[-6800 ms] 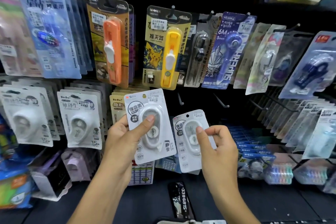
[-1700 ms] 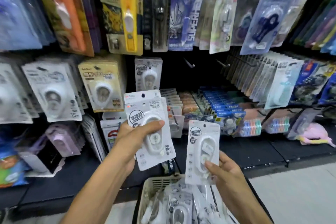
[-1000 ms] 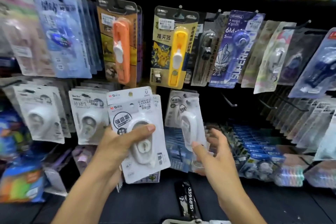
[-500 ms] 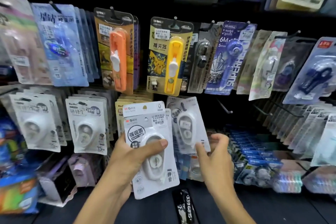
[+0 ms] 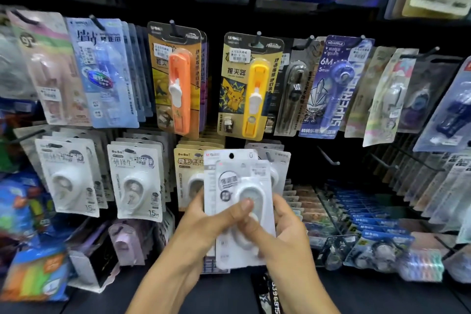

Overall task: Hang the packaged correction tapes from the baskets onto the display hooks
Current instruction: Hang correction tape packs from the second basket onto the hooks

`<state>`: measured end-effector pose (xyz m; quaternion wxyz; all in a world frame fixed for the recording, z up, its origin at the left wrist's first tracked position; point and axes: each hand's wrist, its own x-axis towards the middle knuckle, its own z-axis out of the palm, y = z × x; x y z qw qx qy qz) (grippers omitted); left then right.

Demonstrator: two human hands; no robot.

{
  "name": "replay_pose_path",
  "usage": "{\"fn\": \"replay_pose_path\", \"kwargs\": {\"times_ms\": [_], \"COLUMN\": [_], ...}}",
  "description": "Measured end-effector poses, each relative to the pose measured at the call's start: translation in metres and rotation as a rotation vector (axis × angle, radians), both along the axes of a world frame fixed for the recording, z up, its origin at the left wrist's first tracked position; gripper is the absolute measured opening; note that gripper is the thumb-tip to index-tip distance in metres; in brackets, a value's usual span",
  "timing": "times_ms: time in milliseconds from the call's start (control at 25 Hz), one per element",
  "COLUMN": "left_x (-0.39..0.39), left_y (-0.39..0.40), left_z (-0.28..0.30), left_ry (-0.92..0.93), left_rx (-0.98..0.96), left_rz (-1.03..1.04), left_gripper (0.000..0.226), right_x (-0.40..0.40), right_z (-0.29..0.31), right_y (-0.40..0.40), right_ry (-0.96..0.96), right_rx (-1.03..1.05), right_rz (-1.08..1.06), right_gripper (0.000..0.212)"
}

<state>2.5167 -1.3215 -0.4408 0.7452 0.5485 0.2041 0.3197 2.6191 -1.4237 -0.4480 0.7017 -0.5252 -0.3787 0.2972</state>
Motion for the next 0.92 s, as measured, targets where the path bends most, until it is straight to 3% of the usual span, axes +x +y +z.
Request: {"fn": "replay_pose_path", "kwargs": {"times_ms": [120,240,480,640,720,840,920], "left_x": [-0.002,-0.006,-0.023,-0.024,-0.021,-0.017,-0.012], "left_y": [0.003,0.003,0.016,0.012,0.009,0.008,0.007], "left_z": [-0.001,0.0,0.008,0.011,0.008,0.002,-0.002], "left_ry": [0.009,0.029,-0.061,-0.083,-0.078,-0.033,0.04], "left_rx": [-0.049,-0.026,0.046,0.051,0.066,0.148,0.237], "left_rz": [0.046,0.078,0.388,0.361,0.333,0.342,0.385], "left_gripper": [0.067,0.072,0.059,0.066,0.069,0.058,0.052], "right_x": [0.01,0.019,0.036,0.032,0.033,0.038,0.032], "right_z": [0.001,0.005,0.008,0.002,0.003,0.005,0.005], "right_y": [0.0,-0.003,-0.015,-0.01,-0.005,-0.008,-0.014], "right_ry": [0.313,0.36,-0.088,-0.173,-0.253,-0.619,-0.818], "right_rx": [0.04,0.075,-0.104,-0.067,-0.164,-0.537,-0.604], "right_rz": [0.028,0.037,-0.283,-0.462,-0.583,-0.625,-0.612], "right_gripper": [0.054,0.051,0.03,0.027,0.019,0.027,0.046]}}
